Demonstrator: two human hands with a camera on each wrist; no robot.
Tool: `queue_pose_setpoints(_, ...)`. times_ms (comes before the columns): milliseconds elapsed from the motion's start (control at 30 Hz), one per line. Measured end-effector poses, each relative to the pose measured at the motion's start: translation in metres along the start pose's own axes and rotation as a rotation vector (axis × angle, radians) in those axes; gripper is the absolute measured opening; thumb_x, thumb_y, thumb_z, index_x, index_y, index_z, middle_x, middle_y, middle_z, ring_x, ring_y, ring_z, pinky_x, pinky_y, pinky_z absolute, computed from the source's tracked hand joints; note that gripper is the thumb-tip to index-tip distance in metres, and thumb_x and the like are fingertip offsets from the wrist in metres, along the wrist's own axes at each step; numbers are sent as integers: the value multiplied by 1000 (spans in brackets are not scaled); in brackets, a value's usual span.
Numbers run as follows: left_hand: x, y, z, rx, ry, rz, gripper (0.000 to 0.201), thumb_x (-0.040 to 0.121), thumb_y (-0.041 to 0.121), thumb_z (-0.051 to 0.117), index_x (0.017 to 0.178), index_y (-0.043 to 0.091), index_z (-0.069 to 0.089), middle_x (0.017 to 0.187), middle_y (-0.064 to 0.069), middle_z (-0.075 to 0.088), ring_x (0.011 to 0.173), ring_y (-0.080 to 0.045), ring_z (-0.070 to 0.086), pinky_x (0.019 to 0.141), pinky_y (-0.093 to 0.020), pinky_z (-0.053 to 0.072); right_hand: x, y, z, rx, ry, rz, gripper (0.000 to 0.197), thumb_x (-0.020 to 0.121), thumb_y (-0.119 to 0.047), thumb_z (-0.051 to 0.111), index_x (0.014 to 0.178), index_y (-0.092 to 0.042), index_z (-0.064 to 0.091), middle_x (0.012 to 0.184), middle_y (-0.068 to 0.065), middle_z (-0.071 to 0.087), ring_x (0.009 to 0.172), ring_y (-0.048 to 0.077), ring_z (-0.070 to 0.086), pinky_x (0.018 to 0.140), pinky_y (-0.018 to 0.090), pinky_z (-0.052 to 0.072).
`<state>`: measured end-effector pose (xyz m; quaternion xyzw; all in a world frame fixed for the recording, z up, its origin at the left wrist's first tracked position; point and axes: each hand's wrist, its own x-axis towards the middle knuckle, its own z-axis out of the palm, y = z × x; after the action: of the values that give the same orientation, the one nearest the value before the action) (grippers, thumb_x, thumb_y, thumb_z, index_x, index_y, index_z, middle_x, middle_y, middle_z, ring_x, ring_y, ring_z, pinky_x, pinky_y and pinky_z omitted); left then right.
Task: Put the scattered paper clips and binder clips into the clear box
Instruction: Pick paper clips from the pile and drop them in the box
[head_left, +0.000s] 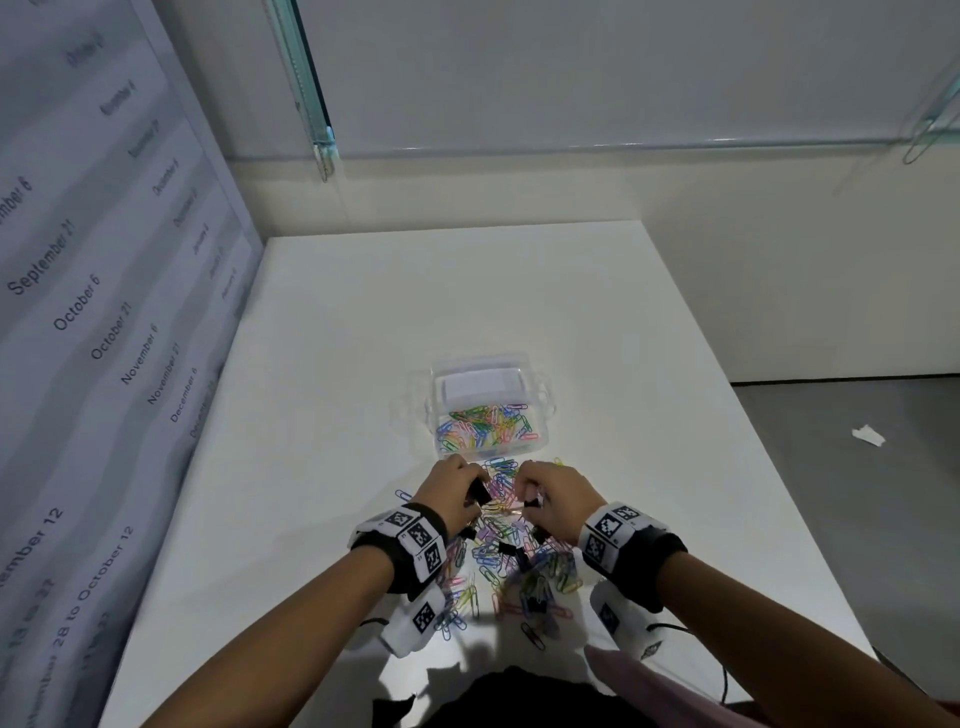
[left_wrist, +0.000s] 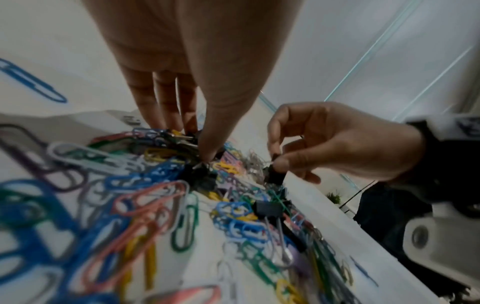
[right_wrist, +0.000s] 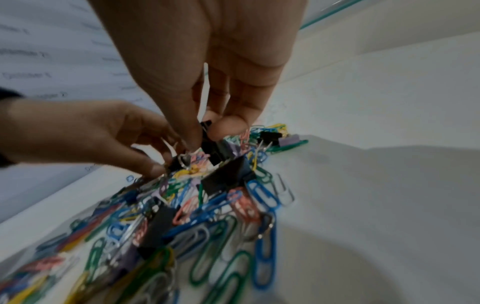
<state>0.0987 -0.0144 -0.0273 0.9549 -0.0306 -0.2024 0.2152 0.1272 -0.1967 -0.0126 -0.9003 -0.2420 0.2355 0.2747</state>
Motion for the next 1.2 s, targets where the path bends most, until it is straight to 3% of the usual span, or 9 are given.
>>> queue_pose_setpoints(167,-5,-2,1,-77,62,48,27,82,6,62,107,13,57,111,-6,48,105,-24,52,86,-28,42,-4,12,-13,93,169,38,12,88,-6,50,91,-10,60,91,10,63,73,17,47,68,23,33)
queue_pose_setpoints(367,-11,-1,-5,-199,56,105,24,78,-4,59,85,19,56,93,4,40,81,-16,49,73,-21,40,-8,35,-25,-13,120,182,20,90,-5,41,97,-9,59,86,3,53,78,20,47,70,26,33)
queue_pose_setpoints(500,-17,-5,-12,-320,133,79,27,79,-5,58,79,22,53,95,2,50,82,-16,54,65,-10,37,-8,26,-20,-62,102,131,18,90,-9,43,98,-10,59,88,1,49,78,19,48,70,25,33)
queue_pose_setpoints(600,-24,-16,-21,-384,212,41,37,81,-6,57,73,30,50,95,2,52,71,-6,52,60,-8,41,0,11,-14,-101,87,35,16,84,-9,52,99,-10,58,90,-1,45,82,16,45,72,23,33)
queue_pose_setpoints(767,-36,-49,-31,-369,318,-129,38,84,-4,54,70,30,46,95,-4,52,74,-20,54,67,-21,41,19,-14,0,-279,-26,-147,29,81,-12,57,110,-12,53,116,8,50,106,23,46,88,36,45)
queue_pose_setpoints(867,-43,-68,-29,-347,306,-225,30,84,-6,49,74,23,51,95,-6,53,78,-22,54,74,-29,46,28,-20,8,-393,-134,-176,48,82,-19,61,127,-17,46,133,9,44,122,27,41,99,41,43)
queue_pose_setpoints(967,-45,-83,-21,-358,272,-261,38,83,-9,44,73,26,55,102,-13,60,91,-27,62,88,-32,50,33,-19,15,-520,-202,-169,58,82,-27,62,134,-22,37,142,9,36,128,29,36,103,44,40)
queue_pose_setpoints(1067,-44,-83,-12,-248,283,-291,34,84,-3,47,94,23,65,114,-10,54,113,-28,49,98,-31,41,32,-19,18,-518,-208,-148,50,83,-26,60,129,-21,41,138,10,37,122,31,38,100,48,42)
queue_pose_setpoints(1200,-36,-64,-8,-123,293,-223,27,85,14,56,110,22,62,119,-3,48,116,-23,41,94,-33,43,30,-27,16,-420,-200,-122,26,83,-5,50,109,-11,55,117,13,48,106,32,49,86,40,45)
